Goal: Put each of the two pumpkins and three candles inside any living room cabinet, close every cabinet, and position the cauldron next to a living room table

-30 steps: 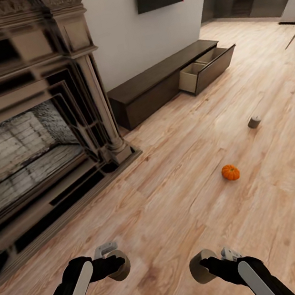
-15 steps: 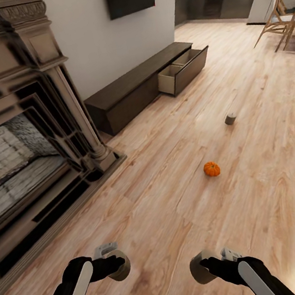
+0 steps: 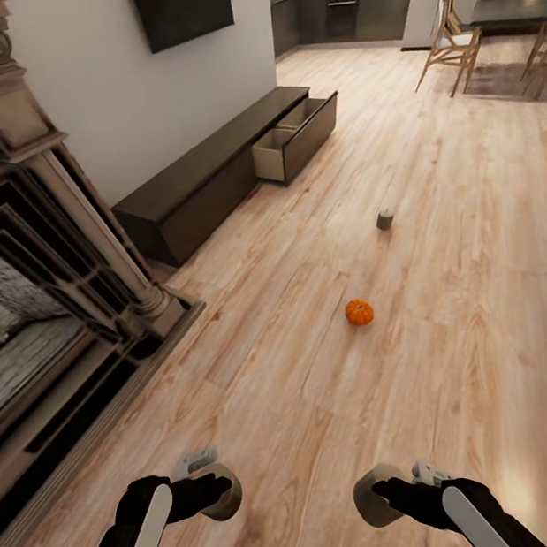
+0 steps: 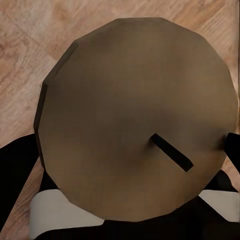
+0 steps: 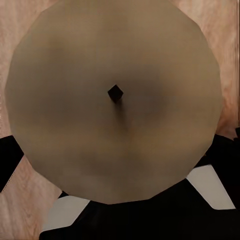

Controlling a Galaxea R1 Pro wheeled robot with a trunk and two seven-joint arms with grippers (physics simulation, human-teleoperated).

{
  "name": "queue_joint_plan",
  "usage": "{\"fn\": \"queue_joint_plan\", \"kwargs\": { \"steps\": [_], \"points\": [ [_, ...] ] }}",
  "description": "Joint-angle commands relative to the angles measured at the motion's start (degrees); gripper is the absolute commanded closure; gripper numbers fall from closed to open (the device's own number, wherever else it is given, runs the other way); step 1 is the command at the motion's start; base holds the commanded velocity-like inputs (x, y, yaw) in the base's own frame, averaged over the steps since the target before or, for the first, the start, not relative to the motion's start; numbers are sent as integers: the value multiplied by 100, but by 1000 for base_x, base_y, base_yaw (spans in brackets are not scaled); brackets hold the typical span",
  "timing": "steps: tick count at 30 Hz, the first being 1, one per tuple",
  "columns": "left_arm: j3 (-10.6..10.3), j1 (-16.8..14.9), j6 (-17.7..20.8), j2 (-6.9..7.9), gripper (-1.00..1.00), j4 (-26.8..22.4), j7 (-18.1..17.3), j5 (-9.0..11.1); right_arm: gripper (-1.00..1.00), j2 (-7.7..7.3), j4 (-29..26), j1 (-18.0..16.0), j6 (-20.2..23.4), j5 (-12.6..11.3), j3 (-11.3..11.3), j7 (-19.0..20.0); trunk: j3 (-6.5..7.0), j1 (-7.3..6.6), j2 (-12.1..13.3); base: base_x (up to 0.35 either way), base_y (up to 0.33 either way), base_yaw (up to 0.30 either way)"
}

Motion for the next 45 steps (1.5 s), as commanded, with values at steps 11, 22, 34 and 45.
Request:
{"fn": "queue_joint_plan", "kwargs": {
  "steps": [11,22,34,45],
  "points": [
    [-13,4,12,6,100,-8,62,60,100,0,186,-4,-16,-278,20,-25,242,-242,440,0,0,-265],
    [-13,0,12,6,100,-8,62,42,100,3,285,-4,-209,-299,17,-44,517,-484,882,0,0,-215],
    [-13,2,12,7,100,-8,62,54,100,9,441,-4,-289,-299,11,-48,831,-748,1363,0,0,-161],
    [-16,-1,12,6,100,-7,62,52,100,0,442,-4,-289,-292,-413,-31,1124,-989,1804,0,0,-110]
  ]
}}
